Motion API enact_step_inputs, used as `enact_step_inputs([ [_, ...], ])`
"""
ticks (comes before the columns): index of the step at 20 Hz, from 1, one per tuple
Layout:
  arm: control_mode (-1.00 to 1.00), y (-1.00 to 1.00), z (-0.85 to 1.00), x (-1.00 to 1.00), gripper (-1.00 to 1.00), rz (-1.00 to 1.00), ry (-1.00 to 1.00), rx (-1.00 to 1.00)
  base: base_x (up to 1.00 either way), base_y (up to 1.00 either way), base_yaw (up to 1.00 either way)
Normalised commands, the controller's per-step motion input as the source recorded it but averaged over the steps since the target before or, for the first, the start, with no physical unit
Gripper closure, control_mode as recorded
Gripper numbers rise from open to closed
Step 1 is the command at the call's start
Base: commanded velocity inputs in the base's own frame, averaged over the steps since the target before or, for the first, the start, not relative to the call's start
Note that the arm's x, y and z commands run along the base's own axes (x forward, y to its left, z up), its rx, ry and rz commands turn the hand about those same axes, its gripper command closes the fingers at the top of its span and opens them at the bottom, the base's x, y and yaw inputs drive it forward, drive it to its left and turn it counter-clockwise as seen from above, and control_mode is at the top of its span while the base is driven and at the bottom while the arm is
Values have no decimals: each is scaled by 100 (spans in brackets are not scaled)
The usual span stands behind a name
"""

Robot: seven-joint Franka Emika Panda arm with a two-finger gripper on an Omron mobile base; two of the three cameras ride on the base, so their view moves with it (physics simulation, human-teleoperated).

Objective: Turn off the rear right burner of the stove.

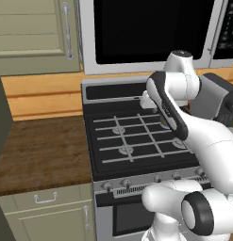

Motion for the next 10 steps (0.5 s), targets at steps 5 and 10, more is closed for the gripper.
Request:
enact_step_inputs([
  [5,-100,-46,-16,-39,-100,-5,0,12,0,0,0],
  [10,-100,-100,-49,-99,-100,-25,0,30,0,0,0],
])
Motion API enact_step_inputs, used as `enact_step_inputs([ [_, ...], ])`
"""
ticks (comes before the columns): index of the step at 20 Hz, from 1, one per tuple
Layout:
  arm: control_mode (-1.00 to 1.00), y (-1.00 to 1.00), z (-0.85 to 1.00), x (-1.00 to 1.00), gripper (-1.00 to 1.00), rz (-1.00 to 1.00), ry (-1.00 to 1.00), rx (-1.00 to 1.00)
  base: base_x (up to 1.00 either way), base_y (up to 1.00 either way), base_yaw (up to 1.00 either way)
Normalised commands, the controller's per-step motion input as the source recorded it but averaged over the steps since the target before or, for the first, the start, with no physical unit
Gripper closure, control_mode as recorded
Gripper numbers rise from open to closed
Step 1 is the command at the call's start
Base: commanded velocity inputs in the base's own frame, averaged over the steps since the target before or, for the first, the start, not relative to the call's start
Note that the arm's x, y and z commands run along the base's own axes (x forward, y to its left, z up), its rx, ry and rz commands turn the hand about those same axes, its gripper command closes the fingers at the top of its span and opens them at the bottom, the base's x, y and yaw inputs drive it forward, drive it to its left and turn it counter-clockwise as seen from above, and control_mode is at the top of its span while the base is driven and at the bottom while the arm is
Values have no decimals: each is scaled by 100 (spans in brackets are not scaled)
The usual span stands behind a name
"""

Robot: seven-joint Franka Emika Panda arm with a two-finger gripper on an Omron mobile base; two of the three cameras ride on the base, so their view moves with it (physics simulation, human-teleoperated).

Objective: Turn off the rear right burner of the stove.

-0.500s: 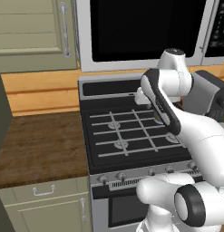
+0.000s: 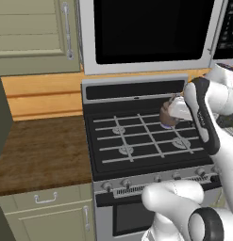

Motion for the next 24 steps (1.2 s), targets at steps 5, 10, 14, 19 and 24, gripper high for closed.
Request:
enact_step_inputs([
  [5,-100,-100,-69,-99,-100,-28,0,27,0,0,0],
  [10,-100,-100,-86,-86,-100,-27,0,23,0,0,0],
  [14,-100,-100,-86,-65,-100,-26,0,20,0,0,0],
  [19,-100,-80,-89,-24,-100,-24,-12,17,0,0,0],
  [24,-100,-27,-52,26,-100,-23,-28,4,0,0,0],
])
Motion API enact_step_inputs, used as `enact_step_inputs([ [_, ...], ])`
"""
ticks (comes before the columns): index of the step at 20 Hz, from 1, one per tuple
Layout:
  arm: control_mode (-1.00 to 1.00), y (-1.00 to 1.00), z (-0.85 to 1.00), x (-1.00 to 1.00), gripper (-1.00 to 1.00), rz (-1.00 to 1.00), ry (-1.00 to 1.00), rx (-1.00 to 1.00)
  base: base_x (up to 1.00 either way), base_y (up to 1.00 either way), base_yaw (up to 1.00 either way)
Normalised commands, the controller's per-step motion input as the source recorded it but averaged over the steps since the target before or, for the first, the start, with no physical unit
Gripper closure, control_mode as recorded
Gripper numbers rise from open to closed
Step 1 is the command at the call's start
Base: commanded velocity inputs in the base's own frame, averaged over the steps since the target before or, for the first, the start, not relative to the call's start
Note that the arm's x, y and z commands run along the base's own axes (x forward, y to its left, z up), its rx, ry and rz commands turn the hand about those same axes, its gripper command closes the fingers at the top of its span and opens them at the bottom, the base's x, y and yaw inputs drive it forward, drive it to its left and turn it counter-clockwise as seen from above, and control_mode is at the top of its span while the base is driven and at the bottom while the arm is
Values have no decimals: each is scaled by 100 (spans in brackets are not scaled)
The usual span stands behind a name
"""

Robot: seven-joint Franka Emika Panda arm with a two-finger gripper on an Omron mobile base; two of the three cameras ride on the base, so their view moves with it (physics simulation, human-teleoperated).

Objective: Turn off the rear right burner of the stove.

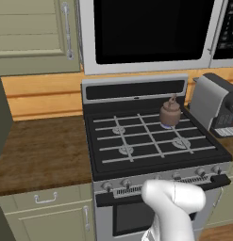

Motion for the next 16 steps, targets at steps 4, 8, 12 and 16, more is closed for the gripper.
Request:
enact_step_inputs([
  [4,-100,0,-28,62,-100,-6,-23,-7,0,0,0],
  [8,-100,8,-28,53,-100,0,-14,-21,0,0,0],
  [12,-100,33,-22,18,-100,0,-19,-34,0,0,0],
  [16,-100,22,-19,3,-100,0,-21,-34,0,0,0],
])
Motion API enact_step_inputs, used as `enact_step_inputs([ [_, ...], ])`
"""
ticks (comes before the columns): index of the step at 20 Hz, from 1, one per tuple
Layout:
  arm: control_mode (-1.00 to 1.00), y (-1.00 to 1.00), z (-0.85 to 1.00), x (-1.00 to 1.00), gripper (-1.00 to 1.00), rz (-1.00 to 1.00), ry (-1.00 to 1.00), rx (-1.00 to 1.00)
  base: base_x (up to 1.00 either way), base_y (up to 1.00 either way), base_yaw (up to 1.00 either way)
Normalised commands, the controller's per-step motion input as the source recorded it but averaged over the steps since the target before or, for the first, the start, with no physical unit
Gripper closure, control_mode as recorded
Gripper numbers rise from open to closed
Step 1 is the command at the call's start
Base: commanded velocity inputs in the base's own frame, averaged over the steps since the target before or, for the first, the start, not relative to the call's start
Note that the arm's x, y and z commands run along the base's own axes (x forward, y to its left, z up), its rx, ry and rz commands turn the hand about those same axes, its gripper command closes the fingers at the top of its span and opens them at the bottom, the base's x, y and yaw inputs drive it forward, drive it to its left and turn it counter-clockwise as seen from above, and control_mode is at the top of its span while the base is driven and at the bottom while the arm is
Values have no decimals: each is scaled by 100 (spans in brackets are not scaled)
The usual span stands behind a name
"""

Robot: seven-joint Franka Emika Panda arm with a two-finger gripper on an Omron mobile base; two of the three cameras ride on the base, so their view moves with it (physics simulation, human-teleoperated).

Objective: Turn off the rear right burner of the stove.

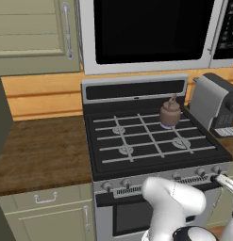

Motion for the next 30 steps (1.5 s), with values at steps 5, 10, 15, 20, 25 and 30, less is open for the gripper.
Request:
enact_step_inputs([
  [5,-100,25,-17,7,-100,0,-32,-32,0,0,0],
  [10,-100,12,-10,19,-100,0,-30,-26,0,0,0],
  [15,-100,0,-1,36,-100,0,-7,-3,0,0,0],
  [20,-100,-19,-7,30,-100,0,0,2,0,0,0],
  [25,-100,-35,-29,15,-100,0,0,0,0,0,0],
  [30,-100,-11,-53,2,-100,0,0,-2,0,0,0],
])
